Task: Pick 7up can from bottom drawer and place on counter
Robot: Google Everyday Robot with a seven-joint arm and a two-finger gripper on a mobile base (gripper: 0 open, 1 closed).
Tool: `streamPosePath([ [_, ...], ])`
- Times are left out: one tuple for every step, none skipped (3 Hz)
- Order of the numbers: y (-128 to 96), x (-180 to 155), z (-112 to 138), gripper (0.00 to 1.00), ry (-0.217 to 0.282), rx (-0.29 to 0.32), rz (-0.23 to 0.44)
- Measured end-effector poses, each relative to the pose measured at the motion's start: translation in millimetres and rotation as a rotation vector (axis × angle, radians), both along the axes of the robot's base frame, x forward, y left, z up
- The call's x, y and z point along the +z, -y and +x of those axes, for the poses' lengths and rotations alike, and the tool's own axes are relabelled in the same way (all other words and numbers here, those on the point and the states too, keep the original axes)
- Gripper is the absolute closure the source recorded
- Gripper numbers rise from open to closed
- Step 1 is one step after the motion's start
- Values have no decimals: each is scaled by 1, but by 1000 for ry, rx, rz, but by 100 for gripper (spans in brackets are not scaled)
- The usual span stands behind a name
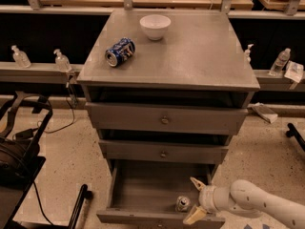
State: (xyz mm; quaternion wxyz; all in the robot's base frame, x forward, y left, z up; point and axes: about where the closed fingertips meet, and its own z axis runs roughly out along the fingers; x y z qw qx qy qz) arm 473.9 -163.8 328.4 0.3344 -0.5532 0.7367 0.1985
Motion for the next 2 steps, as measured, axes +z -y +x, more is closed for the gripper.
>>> streamPosePath([
  [9,-27,3,26,-25,-42,8],
  [12,-60,10,27,-35,-66,24],
])
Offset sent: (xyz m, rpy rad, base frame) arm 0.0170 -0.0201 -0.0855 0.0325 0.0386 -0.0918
